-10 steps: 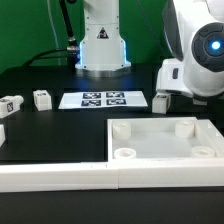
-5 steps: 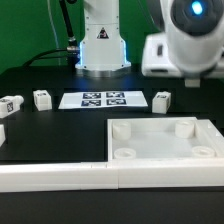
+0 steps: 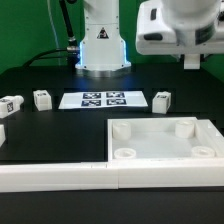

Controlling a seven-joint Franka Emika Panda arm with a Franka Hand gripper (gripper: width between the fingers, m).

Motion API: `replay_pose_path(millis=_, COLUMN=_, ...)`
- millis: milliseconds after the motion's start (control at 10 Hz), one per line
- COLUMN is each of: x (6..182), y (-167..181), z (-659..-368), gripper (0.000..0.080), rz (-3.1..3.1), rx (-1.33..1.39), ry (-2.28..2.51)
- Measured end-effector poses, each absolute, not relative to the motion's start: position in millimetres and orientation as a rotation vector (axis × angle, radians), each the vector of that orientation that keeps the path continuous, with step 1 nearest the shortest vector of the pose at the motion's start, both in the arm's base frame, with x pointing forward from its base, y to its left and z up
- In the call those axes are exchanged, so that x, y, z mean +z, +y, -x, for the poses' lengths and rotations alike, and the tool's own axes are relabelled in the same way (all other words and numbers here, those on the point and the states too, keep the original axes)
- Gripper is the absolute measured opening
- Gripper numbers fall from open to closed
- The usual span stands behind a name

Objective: Assemble square table

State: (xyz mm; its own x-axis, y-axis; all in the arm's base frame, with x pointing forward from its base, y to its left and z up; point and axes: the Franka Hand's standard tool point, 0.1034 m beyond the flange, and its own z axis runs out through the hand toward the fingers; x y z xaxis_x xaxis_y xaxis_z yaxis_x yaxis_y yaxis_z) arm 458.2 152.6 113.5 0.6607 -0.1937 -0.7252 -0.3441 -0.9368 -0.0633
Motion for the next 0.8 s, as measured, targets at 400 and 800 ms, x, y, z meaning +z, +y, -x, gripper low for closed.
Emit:
replay_pose_path(millis=400, x=156.2, y=121, z=-532, gripper=0.029, rz=2.766, rx=0.804, ry=0.388)
replay_pose_path(millis=800, x=179.1, y=110, z=-561, gripper=0.029, rz=2.844, rx=0.508, ry=0.362)
